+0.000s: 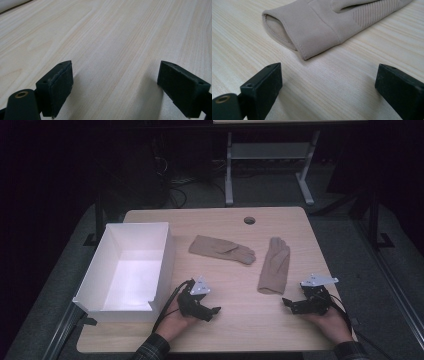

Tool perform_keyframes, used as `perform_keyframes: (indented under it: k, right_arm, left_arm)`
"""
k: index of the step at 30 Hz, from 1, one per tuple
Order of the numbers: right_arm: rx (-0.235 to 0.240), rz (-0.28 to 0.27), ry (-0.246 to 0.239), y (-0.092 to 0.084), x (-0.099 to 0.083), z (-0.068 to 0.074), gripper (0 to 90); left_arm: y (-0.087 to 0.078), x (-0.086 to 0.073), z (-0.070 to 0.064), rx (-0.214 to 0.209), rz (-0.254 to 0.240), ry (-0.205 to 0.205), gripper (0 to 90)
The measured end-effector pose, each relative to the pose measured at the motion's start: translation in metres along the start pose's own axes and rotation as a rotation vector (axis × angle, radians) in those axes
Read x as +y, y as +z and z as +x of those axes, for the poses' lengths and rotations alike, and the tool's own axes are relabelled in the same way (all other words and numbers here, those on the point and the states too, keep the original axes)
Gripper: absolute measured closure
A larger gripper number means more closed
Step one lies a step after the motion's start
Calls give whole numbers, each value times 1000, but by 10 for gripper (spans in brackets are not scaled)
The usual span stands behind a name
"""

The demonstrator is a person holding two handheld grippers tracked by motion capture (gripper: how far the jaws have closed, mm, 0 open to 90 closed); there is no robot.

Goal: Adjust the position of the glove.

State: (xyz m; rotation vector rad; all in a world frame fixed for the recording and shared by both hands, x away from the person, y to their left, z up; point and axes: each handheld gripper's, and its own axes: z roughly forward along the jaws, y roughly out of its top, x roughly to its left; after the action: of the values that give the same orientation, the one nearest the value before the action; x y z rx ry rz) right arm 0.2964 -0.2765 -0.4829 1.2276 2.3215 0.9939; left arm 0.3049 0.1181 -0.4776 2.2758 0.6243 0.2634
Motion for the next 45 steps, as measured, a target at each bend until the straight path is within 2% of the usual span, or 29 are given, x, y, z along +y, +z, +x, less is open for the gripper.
perform_keyframes:
  k: [7, 9, 13, 17, 21, 24, 31, 36, 40, 41, 45]
  right_arm:
    - [5, 1, -4, -1, 0, 0, 80]
    - [3, -4, -5, -3, -1, 0, 154]
    - [13, 23, -4, -9, 4, 0, 299]
    - [55, -1, 41, -15, 10, -2, 450]
    - [64, -17, 24, -16, 21, -3, 625]
    - [68, -24, 18, -11, 29, -5, 706]
    - [72, -28, -7, 0, 49, -1, 890]
    - [97, -33, -14, 10, 62, 2, 900]
    - [100, -28, -27, 17, 67, 2, 900]
    - [100, -14, -35, 25, 69, 2, 900]
    - [100, 6, -41, 34, 70, 1, 900]
  left_arm:
    - [0, 0, 0, 4, -2, -5, 126]
    - [1, 0, -1, 9, -3, -10, 126]
    - [1, 0, -1, 8, -6, -13, 126]
    - [1, 0, -1, 9, -5, -10, 127]
    - [0, 0, -1, 10, -2, -3, 127]
    - [1, 0, -2, 9, -14, -18, 127]
    - [1, 0, -1, 11, -8, -7, 127]
    - [1, 0, -1, 11, -6, -3, 127]
    - [1, 0, -1, 9, -6, -10, 127]
    - [1, 0, -1, 9, -7, -10, 127]
    - [1, 0, -1, 9, -7, -10, 127]
